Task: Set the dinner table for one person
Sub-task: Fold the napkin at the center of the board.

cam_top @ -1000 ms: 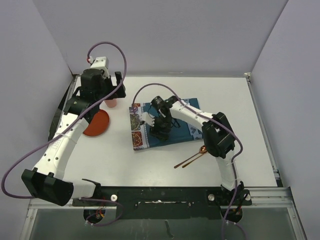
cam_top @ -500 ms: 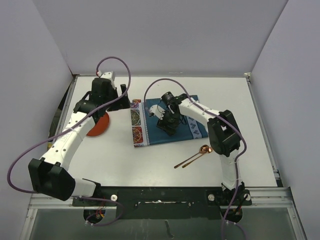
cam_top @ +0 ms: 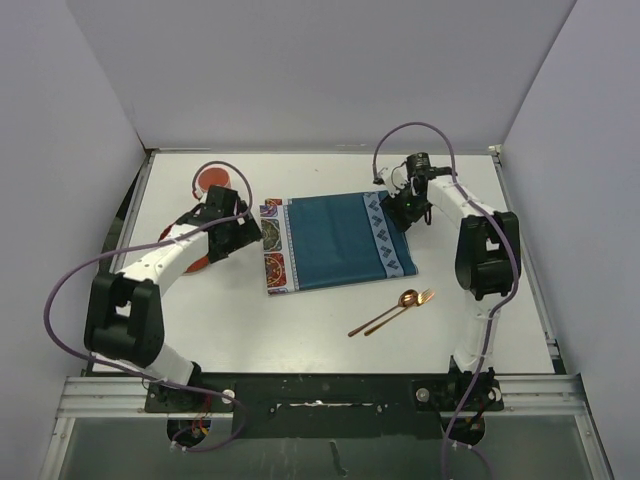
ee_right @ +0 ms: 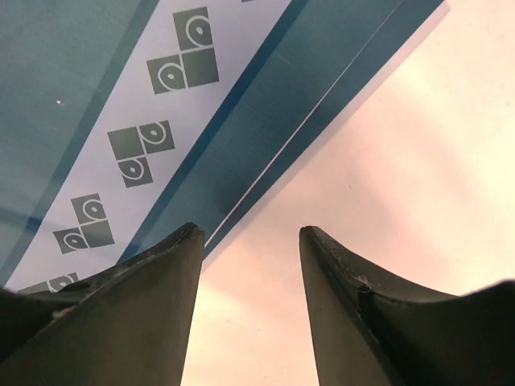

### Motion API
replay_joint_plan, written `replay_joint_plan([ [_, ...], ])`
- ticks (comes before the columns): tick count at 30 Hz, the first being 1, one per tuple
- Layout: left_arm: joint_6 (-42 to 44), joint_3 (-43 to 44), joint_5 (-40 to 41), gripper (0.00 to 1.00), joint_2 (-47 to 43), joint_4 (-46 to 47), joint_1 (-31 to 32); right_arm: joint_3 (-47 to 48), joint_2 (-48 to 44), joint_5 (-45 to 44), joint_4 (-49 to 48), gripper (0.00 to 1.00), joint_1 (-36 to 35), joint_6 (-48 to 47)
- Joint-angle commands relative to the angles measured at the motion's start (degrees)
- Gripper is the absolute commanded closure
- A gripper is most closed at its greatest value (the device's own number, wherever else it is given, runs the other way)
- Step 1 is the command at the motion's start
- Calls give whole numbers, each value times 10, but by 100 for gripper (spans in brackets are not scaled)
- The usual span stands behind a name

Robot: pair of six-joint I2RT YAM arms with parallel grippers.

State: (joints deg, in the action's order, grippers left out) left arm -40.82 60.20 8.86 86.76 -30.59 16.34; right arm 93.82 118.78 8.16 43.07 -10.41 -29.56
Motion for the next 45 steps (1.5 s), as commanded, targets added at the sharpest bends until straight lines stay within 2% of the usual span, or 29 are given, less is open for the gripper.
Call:
replay_joint_plan([
  [1,-19,56,-5,2,68,80,-21,-14,-38,1,-14,49,-14,-10],
  [13,-12,169,-90,2,249,142,-54,-52,-39,-19,-55,49,4,0],
  [14,-9,184,-101,2,262,147,-55,-51,-39,-24,-67,55,9,4],
  [15,-9,197,-113,2,276,151,-56,-45,-35,-28,-77,65,14,9],
  [18,-16,232,-137,5,305,154,-59,6,-9,-31,-81,99,21,21],
  [26,-8,249,-151,5,291,143,-65,278,122,9,20,100,17,37],
  [31,12,237,-144,4,268,136,-68,364,191,32,50,100,15,50],
  [45,27,223,-158,3,249,141,-71,308,180,40,23,100,16,60],
])
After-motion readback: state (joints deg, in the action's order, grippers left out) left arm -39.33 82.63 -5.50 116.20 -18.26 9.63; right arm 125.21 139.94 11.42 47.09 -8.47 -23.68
